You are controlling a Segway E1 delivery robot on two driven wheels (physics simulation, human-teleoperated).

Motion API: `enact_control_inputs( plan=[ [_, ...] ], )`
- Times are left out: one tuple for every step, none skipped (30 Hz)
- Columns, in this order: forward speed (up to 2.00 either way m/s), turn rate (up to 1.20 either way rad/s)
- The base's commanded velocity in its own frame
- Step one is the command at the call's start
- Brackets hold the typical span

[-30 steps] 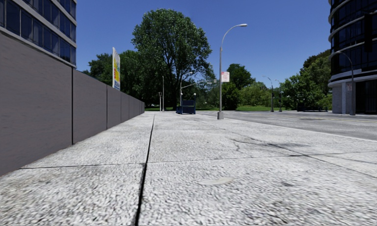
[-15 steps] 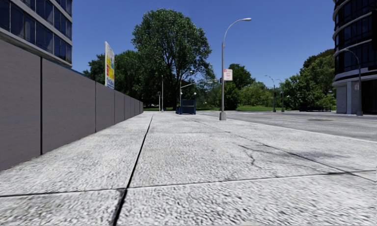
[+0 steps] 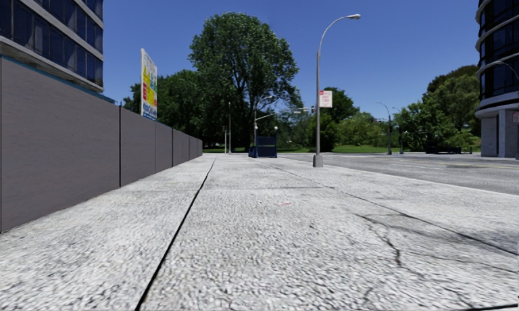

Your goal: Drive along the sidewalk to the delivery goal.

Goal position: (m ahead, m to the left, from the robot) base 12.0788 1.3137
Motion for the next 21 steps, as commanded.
enact_control_inputs(
  plan=[
    [1.70, 0.17],
    [1.70, 0.07],
    [1.70, 0.07],
    [1.70, 0.02],
    [1.70, 0.00],
    [1.70, 0.00],
    [1.70, 0.00],
    [1.70, 0.00],
    [1.70, 0.00],
    [1.70, 0.00],
    [1.70, 0.00],
    [1.70, 0.00],
    [1.70, 0.00],
    [1.70, 0.00],
    [1.70, 0.00],
    [1.70, 0.00],
    [1.70, 0.00],
    [1.70, 0.00],
    [1.70, 0.00],
    [1.70, 0.00],
    [1.70, 0.03]
  ],
)
